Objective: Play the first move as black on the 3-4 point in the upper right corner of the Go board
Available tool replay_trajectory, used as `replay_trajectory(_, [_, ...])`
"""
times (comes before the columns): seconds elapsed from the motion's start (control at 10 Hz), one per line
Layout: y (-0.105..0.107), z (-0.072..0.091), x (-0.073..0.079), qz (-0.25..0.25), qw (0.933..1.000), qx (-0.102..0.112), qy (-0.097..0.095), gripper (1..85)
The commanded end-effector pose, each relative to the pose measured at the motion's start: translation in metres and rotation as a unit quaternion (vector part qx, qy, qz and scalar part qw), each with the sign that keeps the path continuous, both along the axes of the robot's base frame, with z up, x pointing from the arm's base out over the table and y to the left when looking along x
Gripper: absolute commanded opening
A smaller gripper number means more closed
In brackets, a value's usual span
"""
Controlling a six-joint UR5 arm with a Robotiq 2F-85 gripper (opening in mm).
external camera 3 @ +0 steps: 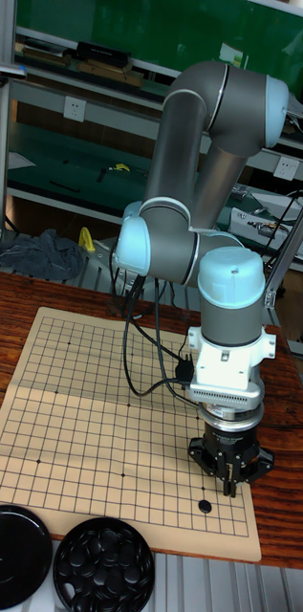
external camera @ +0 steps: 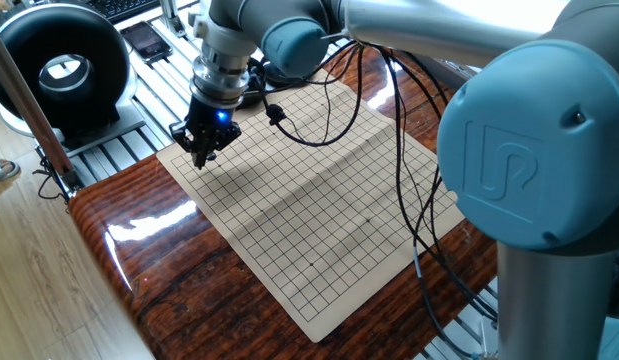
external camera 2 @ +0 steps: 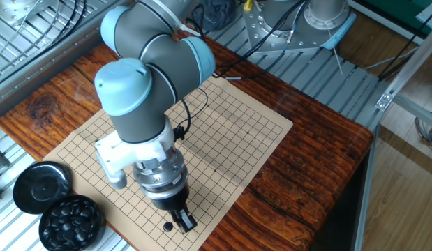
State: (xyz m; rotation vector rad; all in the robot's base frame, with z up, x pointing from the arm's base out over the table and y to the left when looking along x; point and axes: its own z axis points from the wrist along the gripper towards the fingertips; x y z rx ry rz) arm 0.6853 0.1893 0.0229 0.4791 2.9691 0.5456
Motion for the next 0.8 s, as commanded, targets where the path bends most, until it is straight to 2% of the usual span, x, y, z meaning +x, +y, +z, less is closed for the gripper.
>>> replay_trajectory(0.0, [0.0005,0.0014,0.0015,-0.004,1.0,0.008,-0.004,1.3])
replay_trajectory(0.4, [0.0016,-0.0015,-0.0035,-0.001,0.9999,0.017,0.002,1.3])
replay_trajectory(0.7, [0.0009,-0.0036,-0.007,0.006,0.9997,0.025,-0.001,1.3])
